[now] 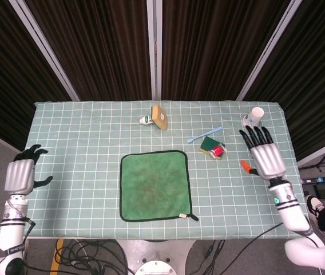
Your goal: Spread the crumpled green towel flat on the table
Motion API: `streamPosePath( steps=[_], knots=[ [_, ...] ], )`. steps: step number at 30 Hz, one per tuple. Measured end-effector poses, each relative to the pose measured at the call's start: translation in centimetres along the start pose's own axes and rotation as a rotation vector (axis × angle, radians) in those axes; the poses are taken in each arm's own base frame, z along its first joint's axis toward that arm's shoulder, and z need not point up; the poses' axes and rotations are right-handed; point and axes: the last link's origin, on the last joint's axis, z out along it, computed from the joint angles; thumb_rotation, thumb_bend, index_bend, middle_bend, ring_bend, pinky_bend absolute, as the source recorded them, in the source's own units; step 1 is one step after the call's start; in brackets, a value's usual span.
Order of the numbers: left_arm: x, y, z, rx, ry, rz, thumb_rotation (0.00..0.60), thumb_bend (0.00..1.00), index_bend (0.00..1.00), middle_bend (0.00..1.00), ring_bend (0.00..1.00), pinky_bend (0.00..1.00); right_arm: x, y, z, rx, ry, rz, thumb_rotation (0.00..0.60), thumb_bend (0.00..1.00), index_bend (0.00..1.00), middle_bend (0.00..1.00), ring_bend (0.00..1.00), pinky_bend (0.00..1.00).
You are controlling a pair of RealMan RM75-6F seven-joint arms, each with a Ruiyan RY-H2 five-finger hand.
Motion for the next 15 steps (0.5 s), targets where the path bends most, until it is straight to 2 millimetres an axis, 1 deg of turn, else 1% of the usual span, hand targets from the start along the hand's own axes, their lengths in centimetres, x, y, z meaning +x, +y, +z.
streamPosePath(
  steps=[2, 3, 6, 8, 9, 10, 12, 15],
  knots=[
    [0.4, -0.3, -0.5, 0.005, 0.031, 0.003, 0.600, 0.17, 0.33, 0.28, 0.25, 0.27, 0.0, 1.1, -2.2, -0.023, 0.010, 0.021, 0.487, 0.21, 0.00, 0.00, 0.00, 0.00],
    [0.6, -0.4, -1.0, 0.005, 0.046, 0.007, 0.600, 0.17, 0.32, 0.27, 0.25, 0.27, -0.1, 1.7, -3.6, -0.037, 0.015, 0.039, 0.482, 0.21, 0.00, 0.00, 0.00, 0.00],
    [0.8, -0.4, -2.3, -0.005, 0.059, 0.027, 0.600, 0.17, 0.31, 0.26, 0.23, 0.27, -0.2, 2.9, -6.8, -0.076, 0.024, 0.091, 0.469, 0.21, 0.00, 0.00, 0.00, 0.00],
    [0.8, -0.4, -3.2, -0.009, 0.056, 0.040, 0.600, 0.17, 0.31, 0.25, 0.23, 0.26, -0.2, 3.5, -8.5, -0.102, 0.025, 0.122, 0.466, 0.21, 0.00, 0.00, 0.00, 0.00],
    [0.8, -0.4, -3.7, -0.010, 0.054, 0.046, 0.600, 0.17, 0.31, 0.25, 0.23, 0.26, -0.3, 3.9, -9.9, -0.124, 0.026, 0.142, 0.462, 0.21, 0.00, 0.00, 0.00, 0.00],
    [0.9, -0.4, -4.2, -0.008, 0.053, 0.050, 0.600, 0.17, 0.31, 0.25, 0.23, 0.26, -0.3, 4.1, -10.4, -0.133, 0.025, 0.149, 0.451, 0.21, 0.00, 0.00, 0.00, 0.00],
    [1.0, -0.4, -5.0, -0.001, 0.051, 0.059, 0.600, 0.17, 0.31, 0.25, 0.23, 0.26, -0.5, 4.5, -12.2, -0.166, 0.019, 0.165, 0.435, 0.21, 0.00, 0.00, 0.00, 0.00],
    [1.1, -0.3, -6.1, 0.000, 0.034, 0.067, 0.600, 0.17, 0.31, 0.25, 0.23, 0.26, -0.7, 5.1, -14.1, -0.206, -0.001, 0.179, 0.424, 0.21, 0.00, 0.00, 0.00, 0.00]
  ],
)
